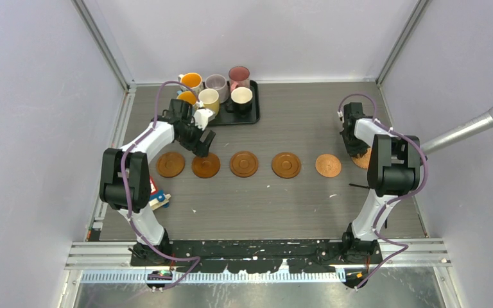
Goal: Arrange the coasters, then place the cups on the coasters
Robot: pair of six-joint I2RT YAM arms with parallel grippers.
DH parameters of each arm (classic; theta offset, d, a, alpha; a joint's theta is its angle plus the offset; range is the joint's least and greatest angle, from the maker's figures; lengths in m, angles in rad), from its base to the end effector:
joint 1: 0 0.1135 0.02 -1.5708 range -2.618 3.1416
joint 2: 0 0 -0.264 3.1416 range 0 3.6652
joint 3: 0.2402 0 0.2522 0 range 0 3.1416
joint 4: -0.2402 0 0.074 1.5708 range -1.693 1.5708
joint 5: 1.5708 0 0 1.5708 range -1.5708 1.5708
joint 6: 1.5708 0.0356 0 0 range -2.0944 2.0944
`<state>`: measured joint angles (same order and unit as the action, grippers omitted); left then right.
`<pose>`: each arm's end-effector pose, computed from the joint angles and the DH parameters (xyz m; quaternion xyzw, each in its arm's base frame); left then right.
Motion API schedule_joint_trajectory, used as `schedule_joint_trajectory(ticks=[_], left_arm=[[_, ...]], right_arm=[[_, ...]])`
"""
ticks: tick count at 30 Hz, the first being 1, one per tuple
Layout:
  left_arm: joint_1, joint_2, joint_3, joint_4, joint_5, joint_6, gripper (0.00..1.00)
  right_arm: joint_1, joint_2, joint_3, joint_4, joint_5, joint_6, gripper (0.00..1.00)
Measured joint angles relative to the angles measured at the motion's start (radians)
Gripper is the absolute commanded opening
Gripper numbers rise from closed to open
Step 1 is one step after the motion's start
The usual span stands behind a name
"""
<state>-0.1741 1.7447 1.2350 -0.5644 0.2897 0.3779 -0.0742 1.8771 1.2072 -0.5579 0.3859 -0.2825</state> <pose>0.3531 -0.0724 0.2113 0.2955 0.9132 -0.1145 0.2562 0.3629 -0.0404 0.1594 -0.0680 0.9652 -0.2157 0.1313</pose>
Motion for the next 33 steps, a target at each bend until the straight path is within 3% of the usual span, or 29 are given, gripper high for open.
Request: schedule_joint_trajectory(ticks=[19, 33], left_arm=[[0.0, -0.011, -0.019, 0.008, 0.003, 0.0, 0.89], [0.0, -0.012, -0.02, 0.01, 0.011, 0.0, 0.89]], right_arm=[[0.022, -0.044, -0.063, -0.073, 0.029, 0.0, 0.21], [0.085, -0.069, -0.081, -0.094, 0.04, 0.003, 0.37]])
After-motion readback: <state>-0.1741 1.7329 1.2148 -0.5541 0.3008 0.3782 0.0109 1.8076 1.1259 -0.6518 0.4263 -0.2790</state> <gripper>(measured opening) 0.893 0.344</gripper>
